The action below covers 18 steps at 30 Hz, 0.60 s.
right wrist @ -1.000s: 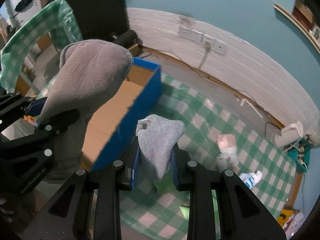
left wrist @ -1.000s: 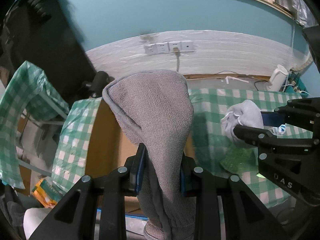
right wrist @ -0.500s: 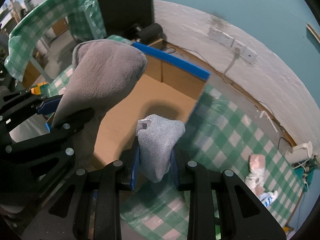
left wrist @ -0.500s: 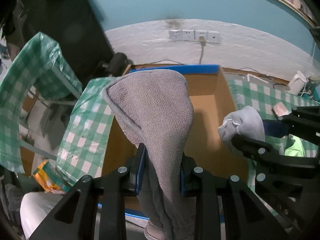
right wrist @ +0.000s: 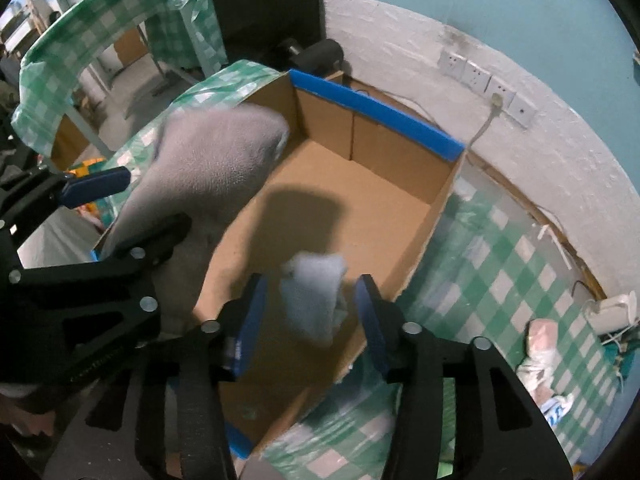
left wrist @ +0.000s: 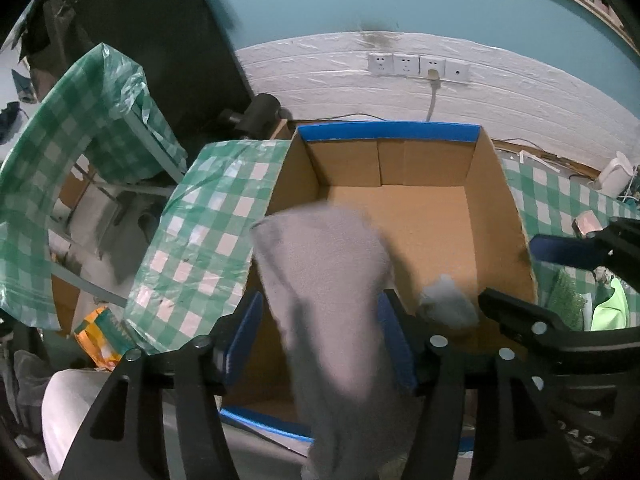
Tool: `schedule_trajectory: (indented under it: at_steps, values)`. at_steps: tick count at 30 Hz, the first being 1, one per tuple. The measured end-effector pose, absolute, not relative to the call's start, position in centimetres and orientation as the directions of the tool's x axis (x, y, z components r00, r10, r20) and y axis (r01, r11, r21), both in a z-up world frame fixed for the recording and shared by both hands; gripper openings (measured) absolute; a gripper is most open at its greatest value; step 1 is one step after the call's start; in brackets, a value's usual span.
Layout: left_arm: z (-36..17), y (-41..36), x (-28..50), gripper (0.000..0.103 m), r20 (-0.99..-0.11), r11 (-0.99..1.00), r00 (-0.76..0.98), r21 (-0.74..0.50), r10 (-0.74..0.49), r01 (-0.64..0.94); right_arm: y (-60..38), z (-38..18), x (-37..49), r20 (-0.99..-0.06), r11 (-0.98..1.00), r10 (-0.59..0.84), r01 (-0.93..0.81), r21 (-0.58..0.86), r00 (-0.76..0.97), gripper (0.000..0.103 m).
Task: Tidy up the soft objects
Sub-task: 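Open the left tool over the box while the right tool drops the sock in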
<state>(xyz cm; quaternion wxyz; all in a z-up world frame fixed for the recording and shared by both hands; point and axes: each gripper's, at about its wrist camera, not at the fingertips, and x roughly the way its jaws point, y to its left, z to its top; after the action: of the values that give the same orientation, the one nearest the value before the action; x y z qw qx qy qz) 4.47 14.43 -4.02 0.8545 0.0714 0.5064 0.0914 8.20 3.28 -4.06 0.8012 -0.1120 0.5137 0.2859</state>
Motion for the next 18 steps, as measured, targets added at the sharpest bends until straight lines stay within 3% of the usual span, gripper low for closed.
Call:
schedule_trajectory:
  at_steps: [7, 18]
  values:
    - [-2.9, 14.2, 4.2, 0.076, -0.838, 0.973, 0.497, 0.212, 0.227, -0.087, 2.0, -2.7, 8.2, -0.876, 0.831, 0.333, -0.547, 0.099, 0.348, 0.067]
    - [-1.4, 12.4, 4.0, 0.079, -0.822, 0.982, 0.540, 0.184, 0.183, -0.052, -1.4, -0.9, 7.6, -0.856, 0.860, 0.330, -0.501, 0.099, 0.397, 0.072]
